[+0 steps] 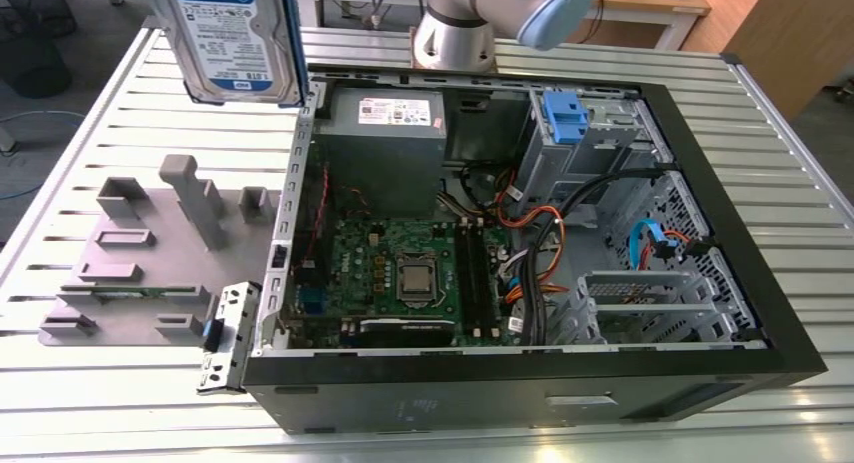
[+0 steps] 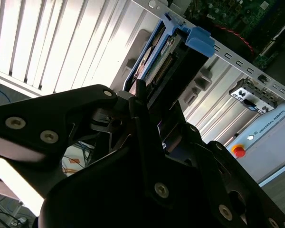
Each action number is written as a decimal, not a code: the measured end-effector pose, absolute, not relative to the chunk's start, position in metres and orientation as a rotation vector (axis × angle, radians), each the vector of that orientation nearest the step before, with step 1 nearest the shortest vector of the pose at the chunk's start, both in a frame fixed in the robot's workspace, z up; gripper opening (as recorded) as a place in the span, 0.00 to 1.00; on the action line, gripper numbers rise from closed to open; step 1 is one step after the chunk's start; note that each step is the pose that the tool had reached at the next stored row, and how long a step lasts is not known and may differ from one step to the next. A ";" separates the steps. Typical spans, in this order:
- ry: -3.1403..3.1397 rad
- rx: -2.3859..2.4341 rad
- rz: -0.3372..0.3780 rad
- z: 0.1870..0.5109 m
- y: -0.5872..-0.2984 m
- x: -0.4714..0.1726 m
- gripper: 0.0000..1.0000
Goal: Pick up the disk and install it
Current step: 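Pick up the disk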
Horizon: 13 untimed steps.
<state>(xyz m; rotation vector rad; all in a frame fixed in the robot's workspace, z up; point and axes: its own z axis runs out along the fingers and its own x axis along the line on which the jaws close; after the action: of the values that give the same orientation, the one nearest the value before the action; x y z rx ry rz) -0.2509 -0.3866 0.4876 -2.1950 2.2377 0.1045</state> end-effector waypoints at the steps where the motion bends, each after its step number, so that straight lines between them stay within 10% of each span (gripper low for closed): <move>1: 2.238 -2.195 0.104 0.488 -0.387 -0.249 0.35; 13: 2.238 -2.195 0.104 0.487 -0.387 -0.224 0.35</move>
<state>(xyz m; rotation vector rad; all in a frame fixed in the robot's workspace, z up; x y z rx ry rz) -0.2237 -0.3866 0.4875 -2.1950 2.2377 0.1045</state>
